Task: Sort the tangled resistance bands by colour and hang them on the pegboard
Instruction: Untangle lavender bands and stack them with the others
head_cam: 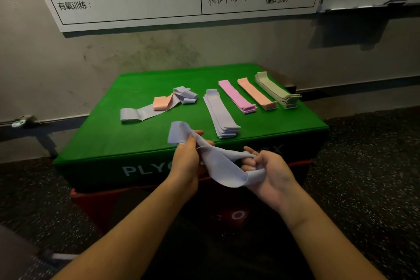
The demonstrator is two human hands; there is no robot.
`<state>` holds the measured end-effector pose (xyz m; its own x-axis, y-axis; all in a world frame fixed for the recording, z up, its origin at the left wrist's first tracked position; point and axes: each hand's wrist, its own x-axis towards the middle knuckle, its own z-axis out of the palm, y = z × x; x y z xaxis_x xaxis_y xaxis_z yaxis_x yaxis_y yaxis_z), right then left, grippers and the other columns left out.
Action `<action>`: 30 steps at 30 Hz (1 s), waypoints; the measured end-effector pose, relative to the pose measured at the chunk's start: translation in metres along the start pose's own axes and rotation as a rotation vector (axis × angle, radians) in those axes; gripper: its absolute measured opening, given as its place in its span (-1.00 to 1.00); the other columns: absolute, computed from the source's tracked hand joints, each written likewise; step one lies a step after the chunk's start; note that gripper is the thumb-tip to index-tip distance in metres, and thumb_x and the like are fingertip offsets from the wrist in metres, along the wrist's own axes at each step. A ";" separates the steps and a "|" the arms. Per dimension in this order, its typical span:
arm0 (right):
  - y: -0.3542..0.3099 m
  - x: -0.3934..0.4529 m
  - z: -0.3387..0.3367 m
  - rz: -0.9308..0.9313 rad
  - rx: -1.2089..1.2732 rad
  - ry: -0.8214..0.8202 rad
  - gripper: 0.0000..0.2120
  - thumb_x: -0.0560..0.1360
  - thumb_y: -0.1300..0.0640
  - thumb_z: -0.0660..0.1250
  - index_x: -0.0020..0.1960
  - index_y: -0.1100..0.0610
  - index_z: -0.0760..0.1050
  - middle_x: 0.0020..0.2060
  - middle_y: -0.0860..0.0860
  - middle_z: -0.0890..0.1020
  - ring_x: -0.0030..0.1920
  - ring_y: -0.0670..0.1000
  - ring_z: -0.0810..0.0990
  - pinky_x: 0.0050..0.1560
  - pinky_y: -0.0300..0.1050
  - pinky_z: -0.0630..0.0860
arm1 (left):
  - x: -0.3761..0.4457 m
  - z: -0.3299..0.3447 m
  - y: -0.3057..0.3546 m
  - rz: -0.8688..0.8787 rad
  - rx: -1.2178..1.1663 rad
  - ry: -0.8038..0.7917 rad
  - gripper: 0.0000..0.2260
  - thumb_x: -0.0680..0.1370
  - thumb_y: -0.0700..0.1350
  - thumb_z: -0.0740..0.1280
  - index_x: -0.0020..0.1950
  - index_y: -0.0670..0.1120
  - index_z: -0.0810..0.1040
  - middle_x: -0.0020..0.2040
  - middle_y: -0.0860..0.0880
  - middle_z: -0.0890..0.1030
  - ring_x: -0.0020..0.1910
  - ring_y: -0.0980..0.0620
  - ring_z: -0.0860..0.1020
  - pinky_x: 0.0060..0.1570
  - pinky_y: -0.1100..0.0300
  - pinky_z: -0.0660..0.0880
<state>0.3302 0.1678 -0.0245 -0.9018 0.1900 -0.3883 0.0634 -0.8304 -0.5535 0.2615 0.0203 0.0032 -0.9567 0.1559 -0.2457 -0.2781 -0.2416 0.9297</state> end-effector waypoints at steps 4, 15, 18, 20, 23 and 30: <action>0.004 -0.011 -0.008 -0.003 -0.450 -0.048 -0.95 0.55 0.26 0.21 -0.07 0.14 0.41 -0.37 0.02 0.39 -0.42 -0.06 0.38 -0.43 -0.19 0.35 | 0.007 -0.002 0.005 0.027 -0.064 0.083 -0.78 0.70 0.00 0.14 0.07 -0.06 0.53 -0.14 -0.09 0.65 -0.13 -0.04 0.62 -0.19 0.08 0.53; -0.005 -0.018 -0.008 -0.069 -0.351 -0.065 -0.78 0.59 0.06 0.29 0.14 0.09 0.64 -0.14 -0.02 0.65 -0.08 -0.01 0.59 -0.04 -0.07 0.55 | 0.012 -0.020 0.007 0.185 0.203 0.125 -0.74 0.69 0.05 0.13 -0.04 -0.03 0.52 -0.09 -0.07 0.56 -0.07 0.01 0.52 0.00 0.05 0.50; -0.009 -0.024 -0.002 -0.015 0.028 -0.186 -0.71 0.45 0.19 0.35 0.16 0.18 0.62 -0.11 0.02 0.67 -0.05 0.01 0.63 0.08 0.06 0.62 | 0.014 -0.025 0.000 0.158 0.271 0.085 -0.75 0.69 0.04 0.15 -0.04 -0.05 0.52 -0.09 -0.09 0.58 -0.12 -0.01 0.54 -0.04 0.05 0.48; -0.008 -0.028 0.000 -0.065 0.093 -0.229 -0.62 0.33 0.29 0.40 0.15 0.18 0.65 -0.06 0.02 0.71 0.03 0.02 0.66 0.25 0.13 0.53 | 0.014 -0.029 -0.005 0.091 0.288 0.047 -0.73 0.68 0.04 0.18 -0.06 -0.08 0.54 -0.17 -0.08 0.58 -0.21 -0.01 0.54 -0.17 0.09 0.48; -0.001 -0.027 -0.002 -0.073 0.093 -0.207 -0.63 0.41 0.36 0.26 0.17 0.19 0.61 -0.14 0.02 0.69 -0.04 0.01 0.66 0.27 0.08 0.50 | 0.012 -0.031 -0.006 0.020 0.248 0.012 -0.72 0.67 0.02 0.21 -0.03 -0.13 0.58 -0.14 -0.12 0.64 -0.15 -0.06 0.61 -0.06 0.02 0.55; 0.007 -0.017 -0.012 0.039 -0.157 -0.048 -0.87 0.49 0.12 0.23 -0.22 0.10 0.37 -0.45 -0.04 0.23 -0.48 -0.07 0.18 -0.40 -0.19 0.08 | 0.012 -0.036 0.013 -0.010 0.127 0.021 -0.74 0.68 -0.03 0.19 0.20 -0.20 0.49 0.04 -0.17 0.60 0.02 -0.17 0.59 0.00 -0.05 0.57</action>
<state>0.3507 0.1646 -0.0307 -0.9164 0.1312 -0.3781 0.1613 -0.7436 -0.6489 0.2433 -0.0157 0.0025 -0.9558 0.1378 -0.2597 -0.2761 -0.1169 0.9540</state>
